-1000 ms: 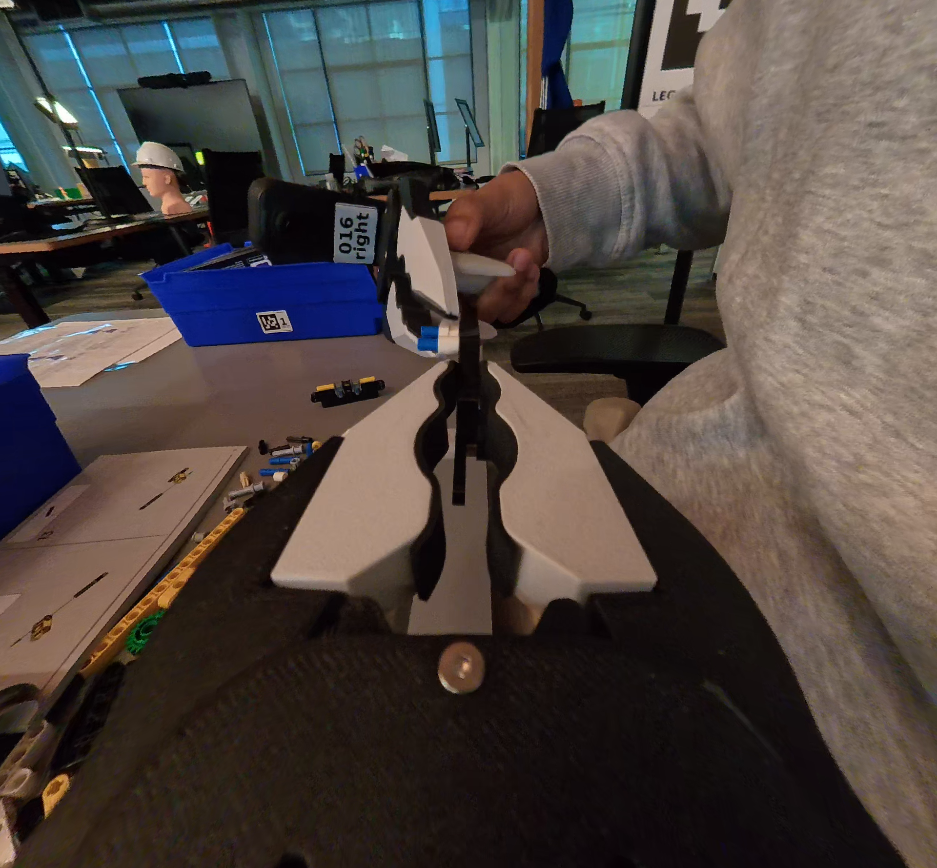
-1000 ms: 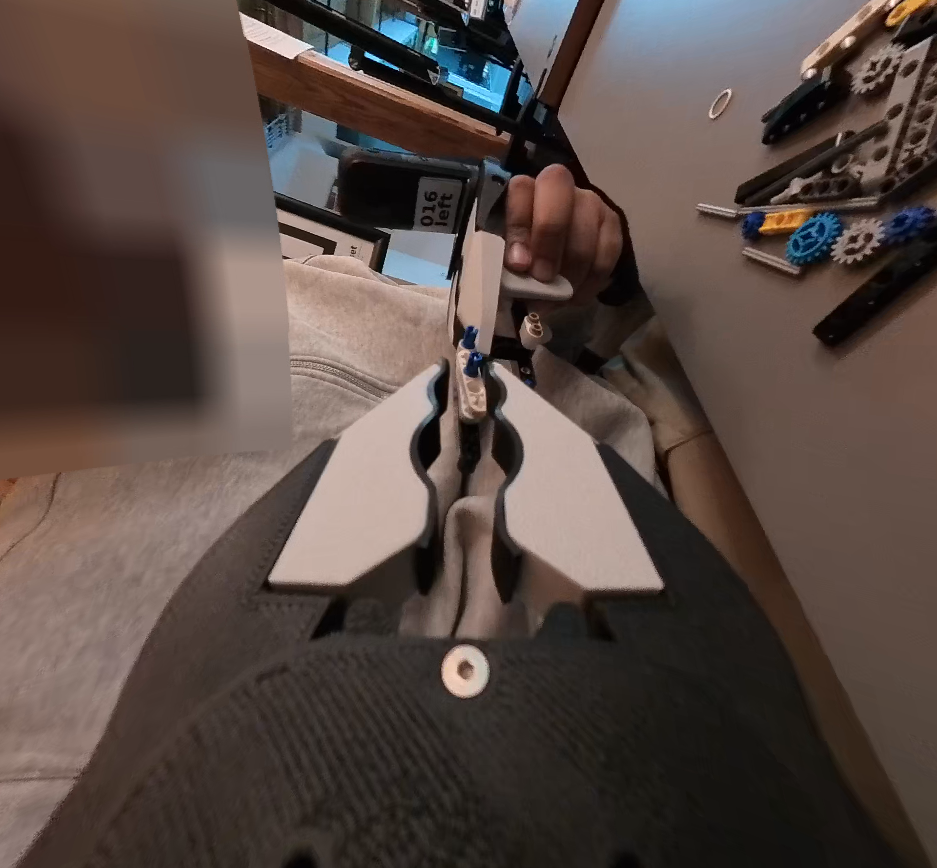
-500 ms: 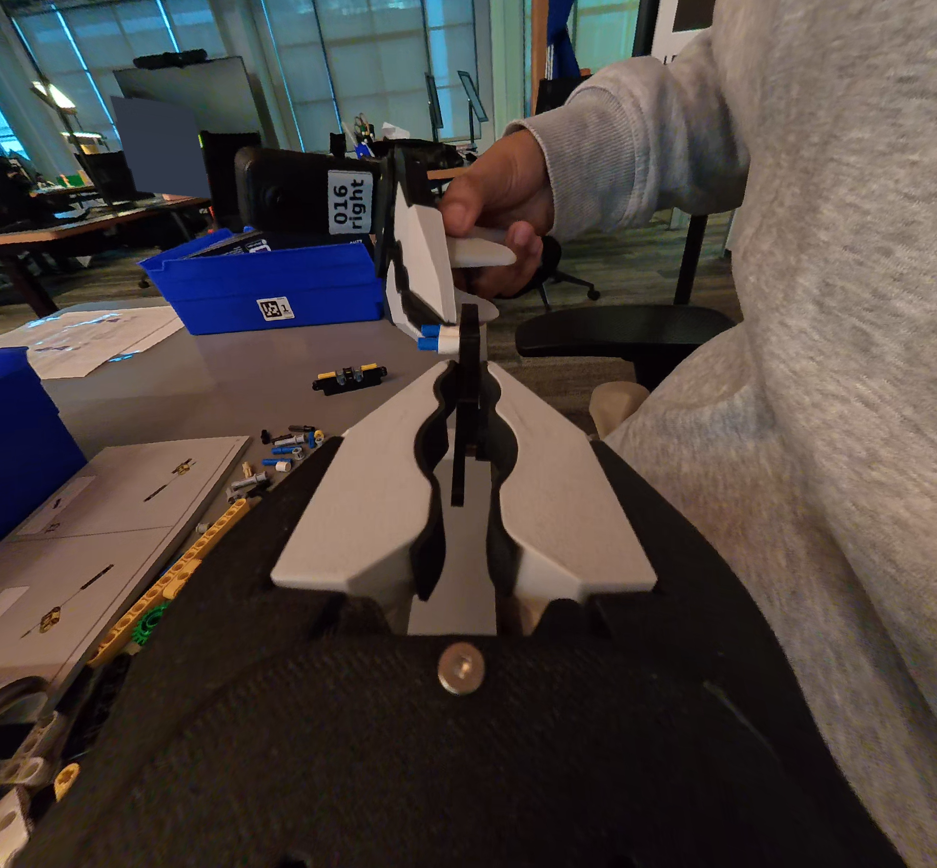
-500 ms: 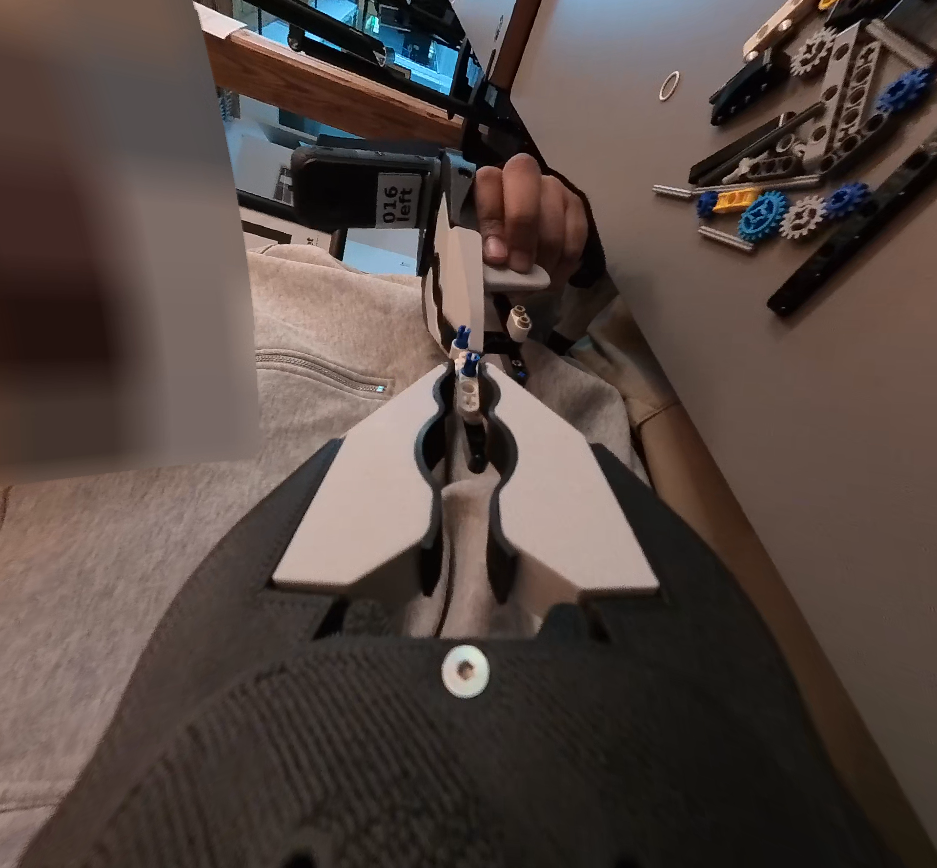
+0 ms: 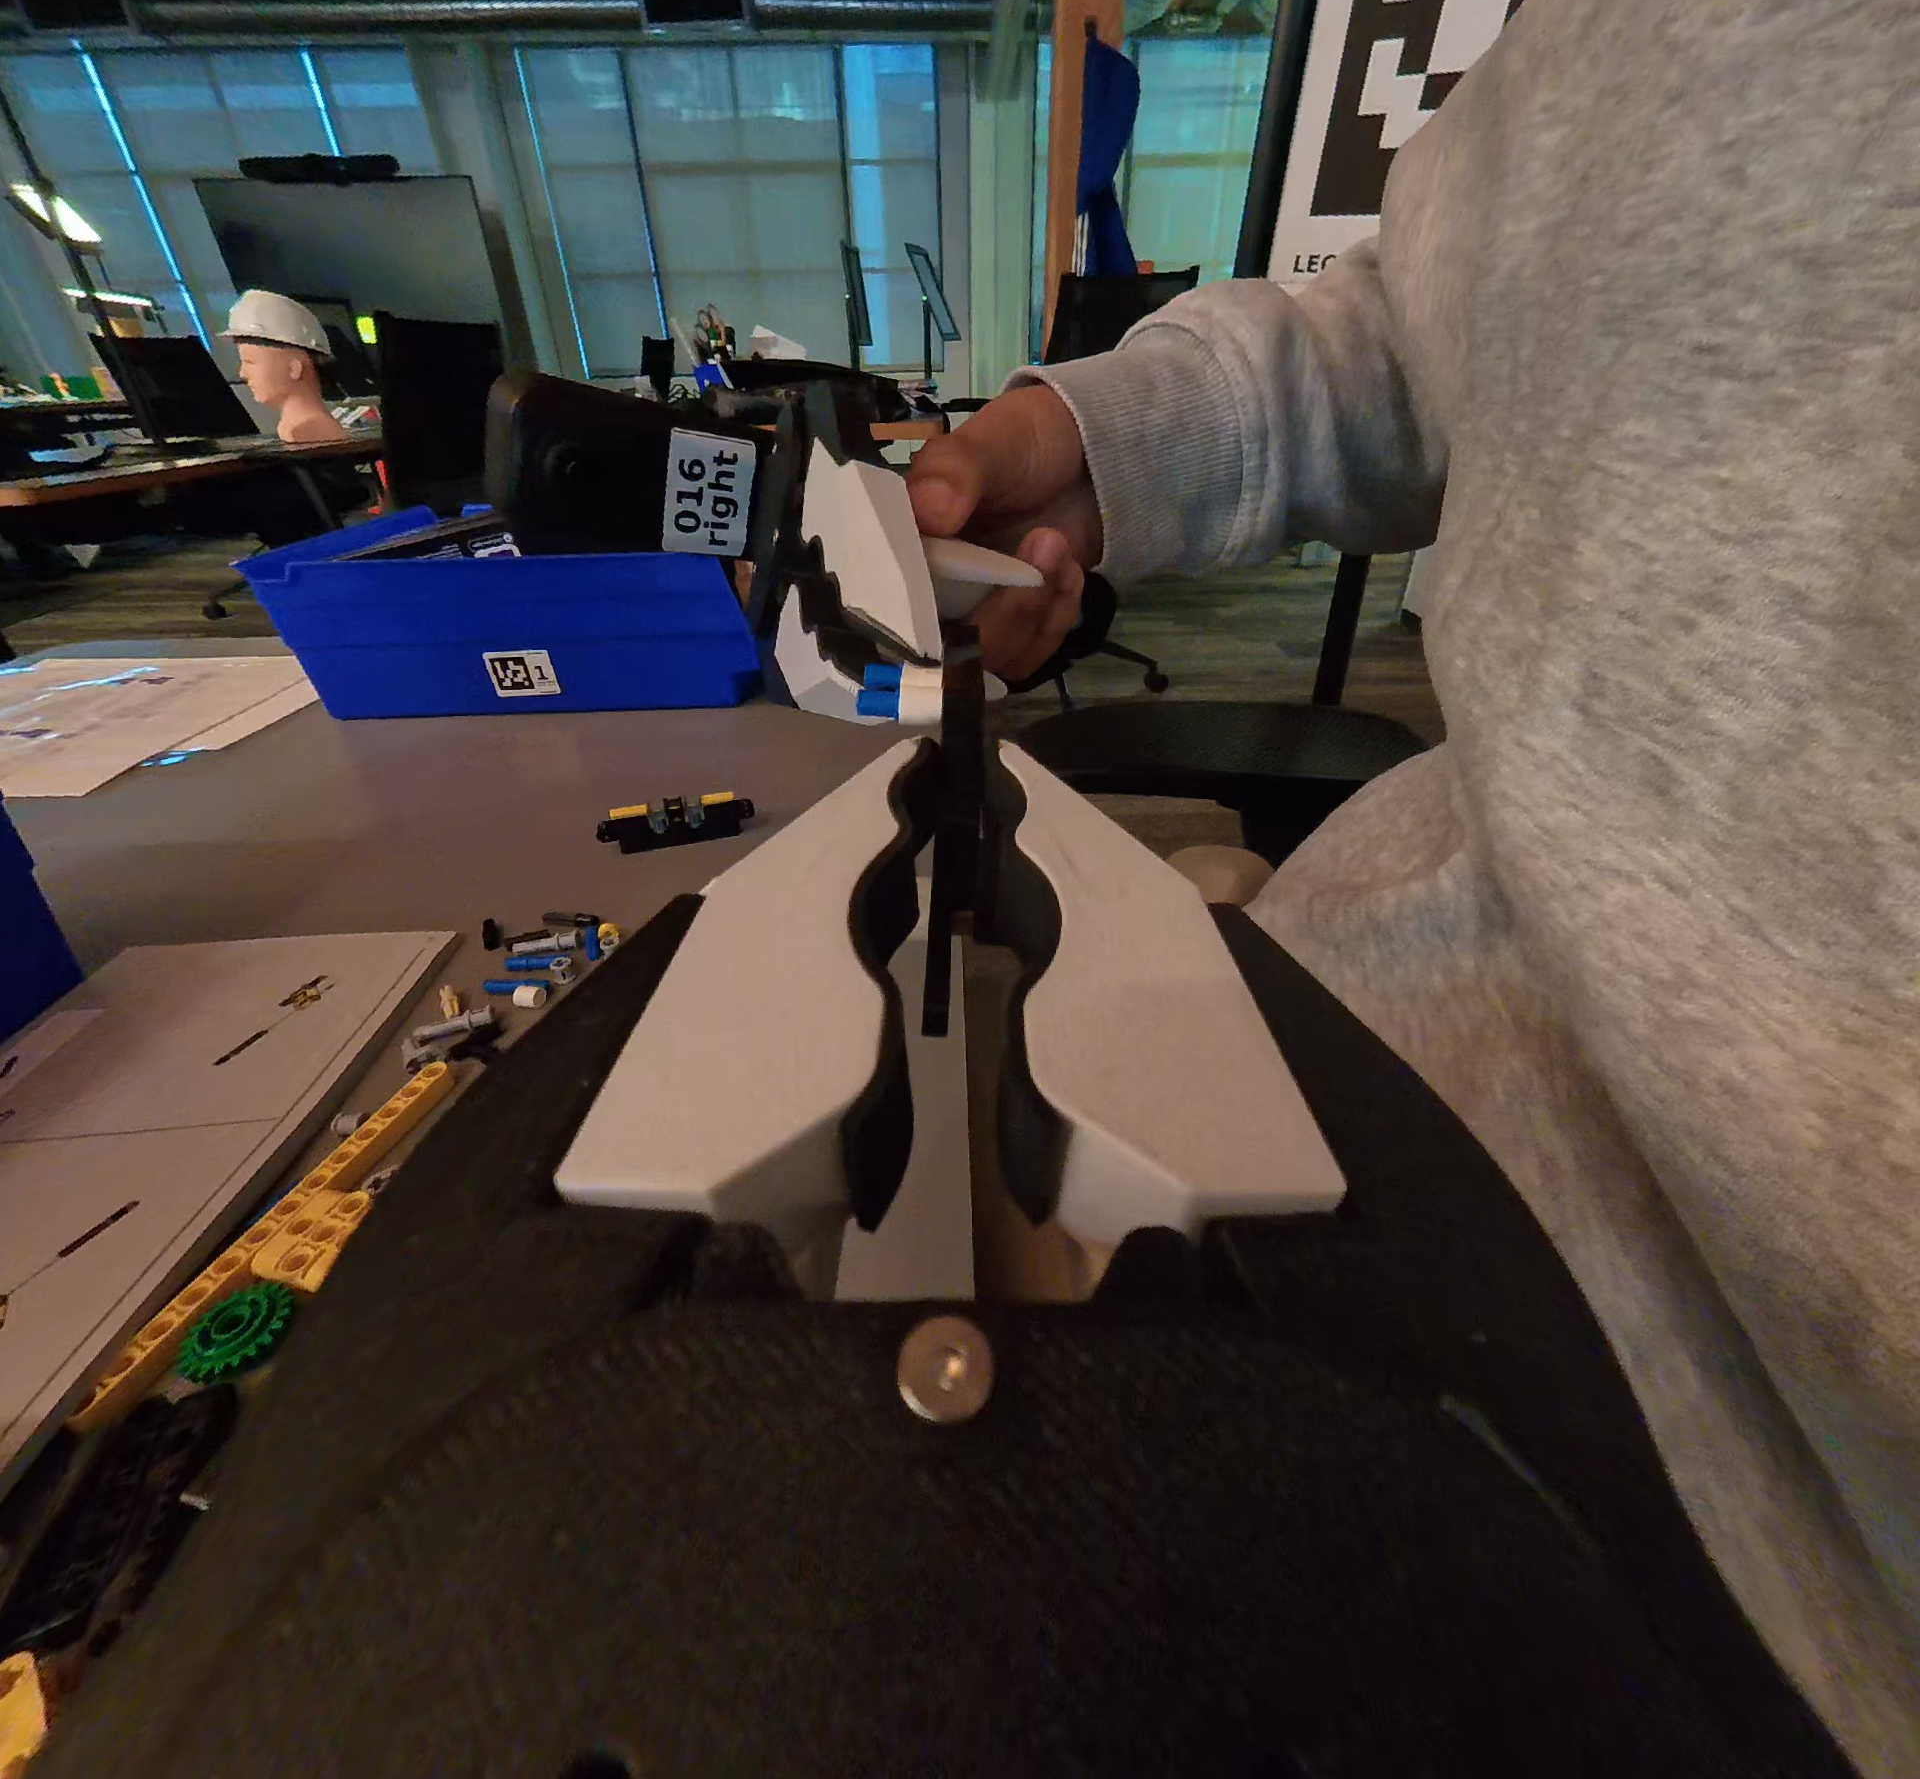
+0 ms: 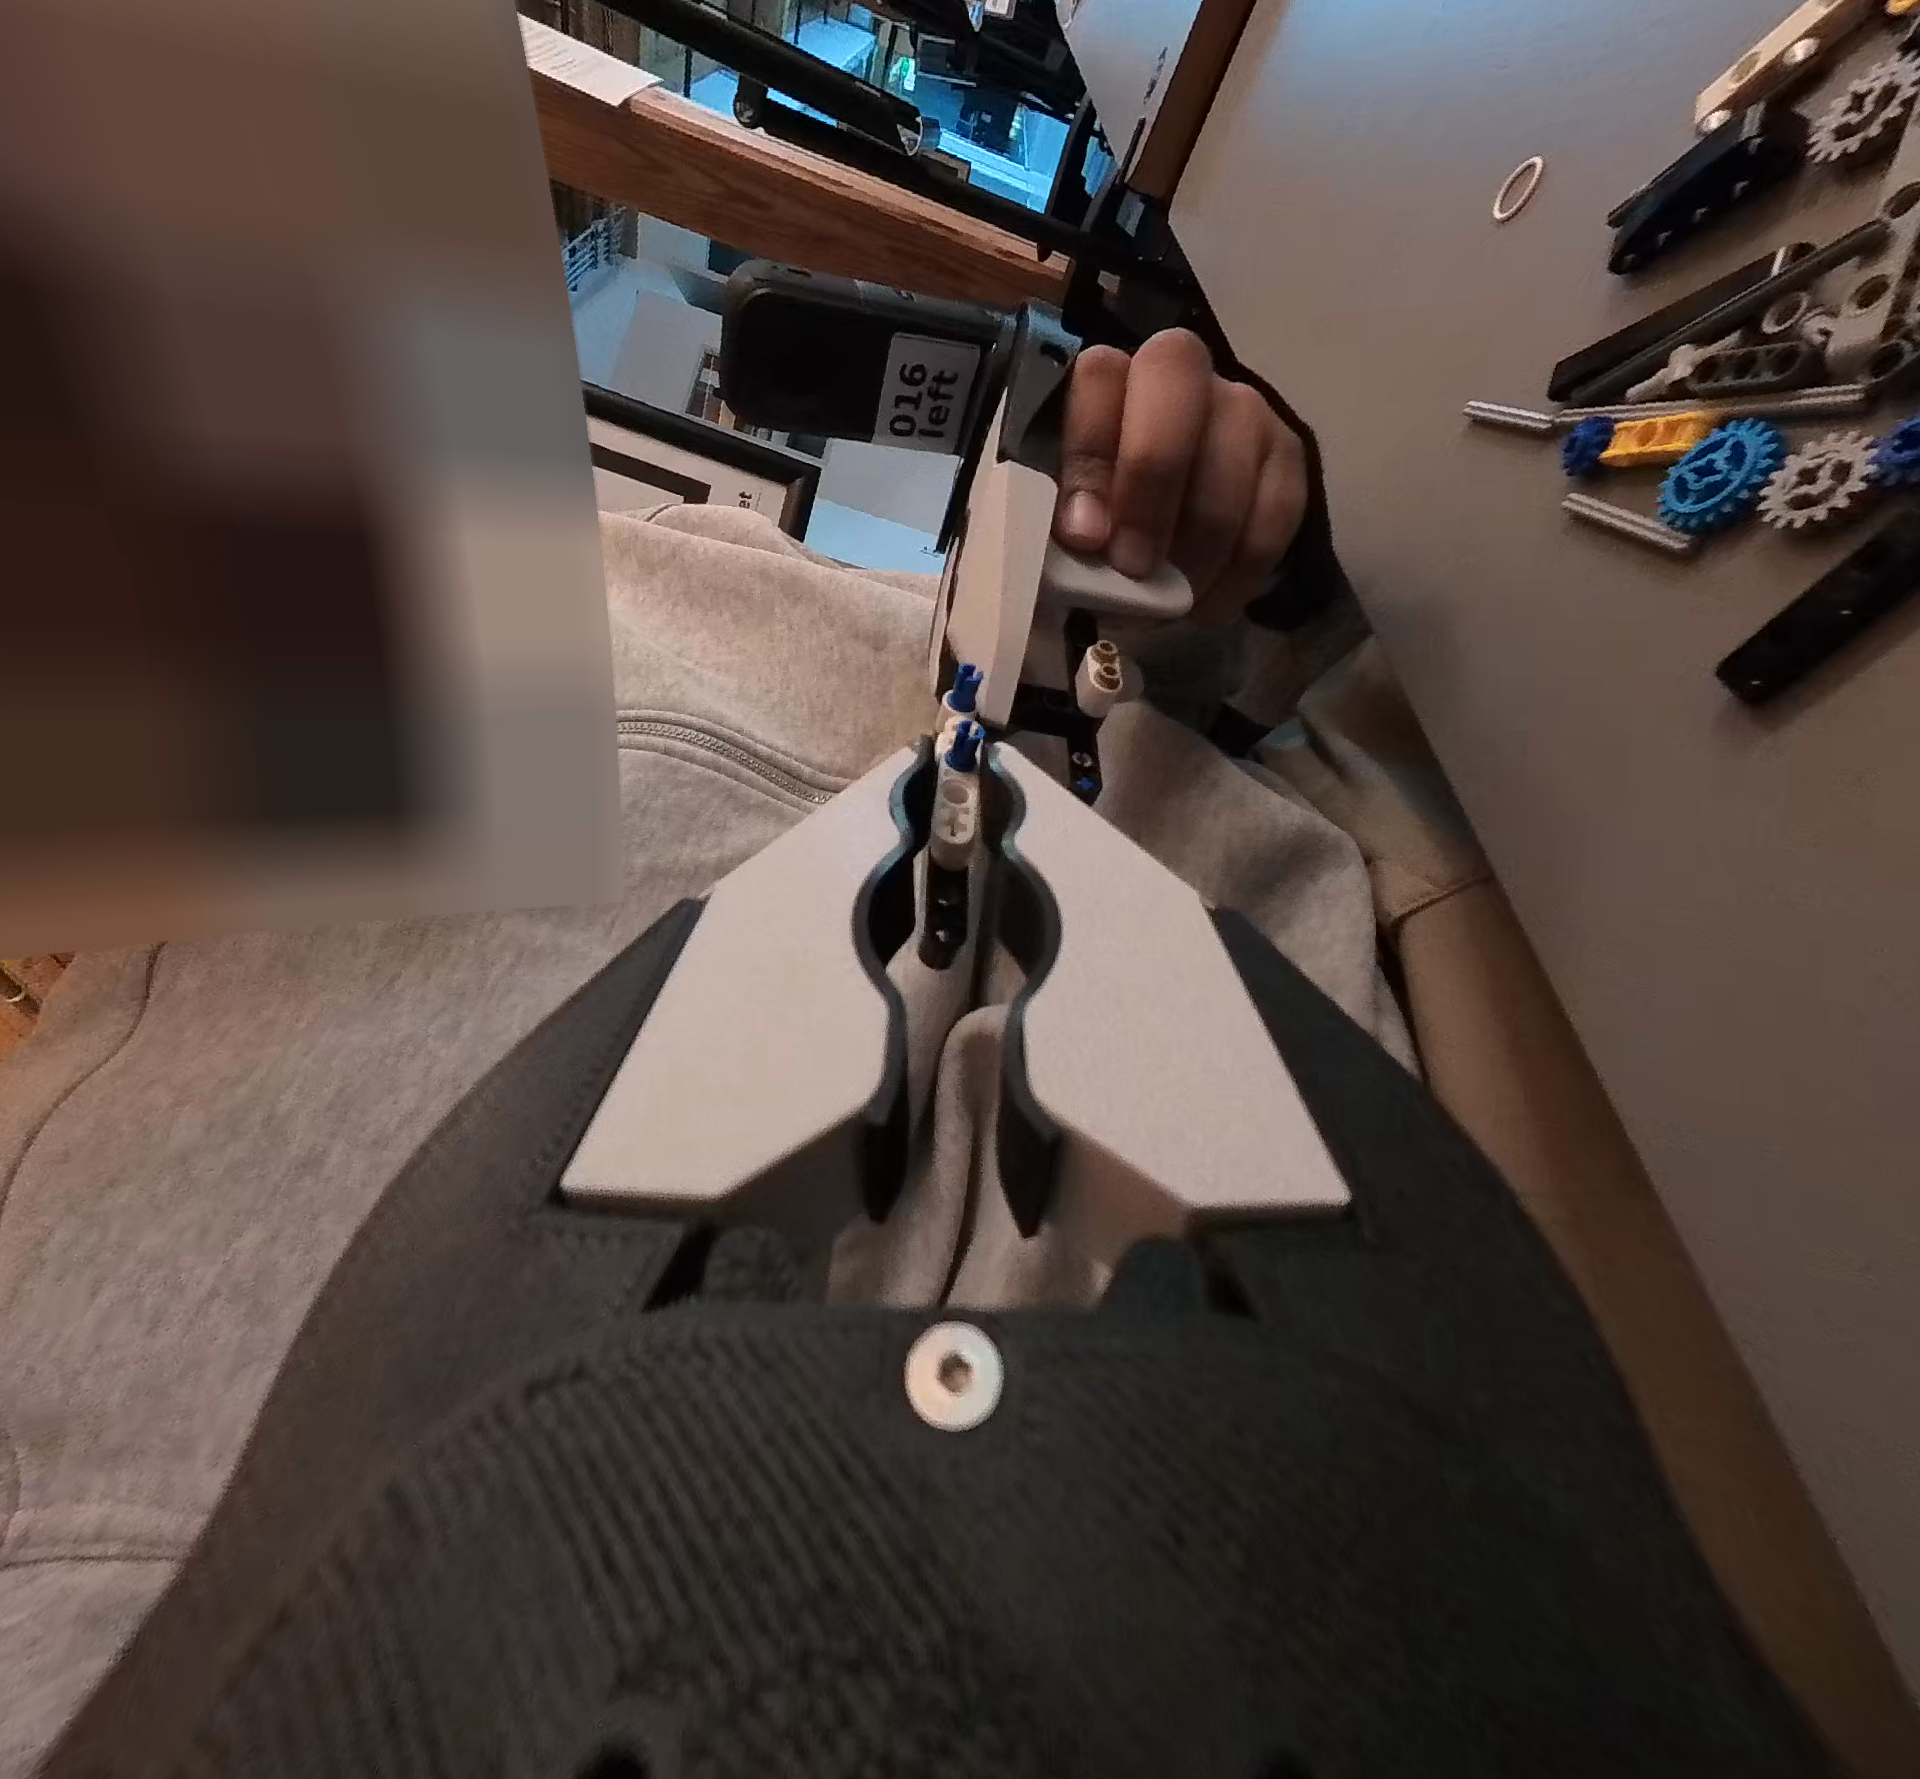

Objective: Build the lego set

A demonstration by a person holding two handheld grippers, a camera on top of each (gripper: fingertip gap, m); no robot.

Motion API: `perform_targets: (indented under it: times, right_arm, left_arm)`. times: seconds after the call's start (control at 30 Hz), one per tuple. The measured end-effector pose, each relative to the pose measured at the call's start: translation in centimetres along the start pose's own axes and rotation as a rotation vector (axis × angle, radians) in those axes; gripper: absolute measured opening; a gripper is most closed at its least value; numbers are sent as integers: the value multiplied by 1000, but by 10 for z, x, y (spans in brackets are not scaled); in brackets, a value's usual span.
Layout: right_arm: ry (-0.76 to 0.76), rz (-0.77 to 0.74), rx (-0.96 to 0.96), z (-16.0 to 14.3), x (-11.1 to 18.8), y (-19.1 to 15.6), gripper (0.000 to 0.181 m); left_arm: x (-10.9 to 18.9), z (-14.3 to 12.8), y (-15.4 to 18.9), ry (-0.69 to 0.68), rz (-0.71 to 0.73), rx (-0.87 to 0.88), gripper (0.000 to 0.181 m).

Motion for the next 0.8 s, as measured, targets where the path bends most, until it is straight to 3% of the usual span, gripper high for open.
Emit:
perform_targets:
  times: [0.8]
  right_arm:
    - [23, 40, -20, 1, 1, 2, 6]
  left_arm:
    - [0, 1, -1, 8, -7, 14, 5]
Point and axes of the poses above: each gripper's, where its closed fingertips meet, x back along the fingers, z out of its top, y = z × x across the jaws, the point moved 4 cm from there along x, back along the fingers, and after that the axes turned 12 degrees about x, right-handed, at the moved point
